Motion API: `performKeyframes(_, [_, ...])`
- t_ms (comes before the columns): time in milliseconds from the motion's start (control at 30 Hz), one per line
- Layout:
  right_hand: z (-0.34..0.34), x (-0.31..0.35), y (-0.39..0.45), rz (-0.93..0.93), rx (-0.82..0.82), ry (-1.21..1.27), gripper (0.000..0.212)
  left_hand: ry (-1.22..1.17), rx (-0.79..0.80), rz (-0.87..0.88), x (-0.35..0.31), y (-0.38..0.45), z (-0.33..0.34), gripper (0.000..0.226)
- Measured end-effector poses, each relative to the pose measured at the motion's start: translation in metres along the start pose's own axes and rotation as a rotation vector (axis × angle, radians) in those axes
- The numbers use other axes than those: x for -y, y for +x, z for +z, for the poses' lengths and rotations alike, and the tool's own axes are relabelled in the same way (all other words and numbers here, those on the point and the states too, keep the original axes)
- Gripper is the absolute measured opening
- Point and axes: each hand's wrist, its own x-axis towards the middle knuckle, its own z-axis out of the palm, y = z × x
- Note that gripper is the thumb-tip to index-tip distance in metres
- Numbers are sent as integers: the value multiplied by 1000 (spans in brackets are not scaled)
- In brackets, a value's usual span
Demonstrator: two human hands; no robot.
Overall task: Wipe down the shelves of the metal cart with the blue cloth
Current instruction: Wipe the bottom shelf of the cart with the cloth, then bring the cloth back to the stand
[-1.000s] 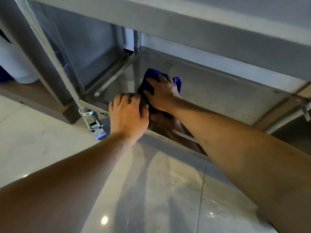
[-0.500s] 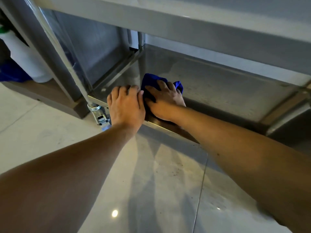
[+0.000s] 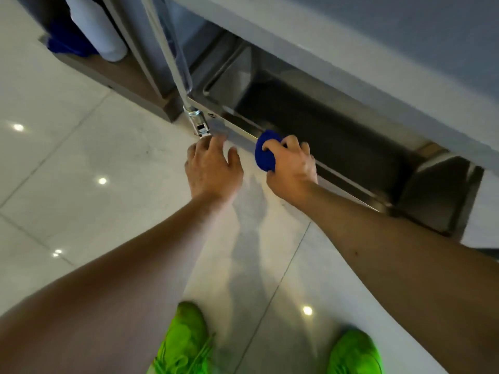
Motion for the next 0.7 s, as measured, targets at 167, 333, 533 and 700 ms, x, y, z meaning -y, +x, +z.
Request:
performKeyframes(167, [-64, 38, -53, -11, 1, 9, 75, 35, 49, -10, -44, -22, -88, 38])
performKeyframes(333, [-156, 85, -90, -27, 23, 54, 69, 56, 93, -6, -91, -20, -188, 40])
performKeyframes(533, [-285, 144, -126, -41, 47, 87, 59, 146, 165, 18, -150, -15, -323, 45])
performKeyframes(700, [-394, 195, -153, -84, -37, 144, 57, 183, 128, 47, -208, -15, -437, 38])
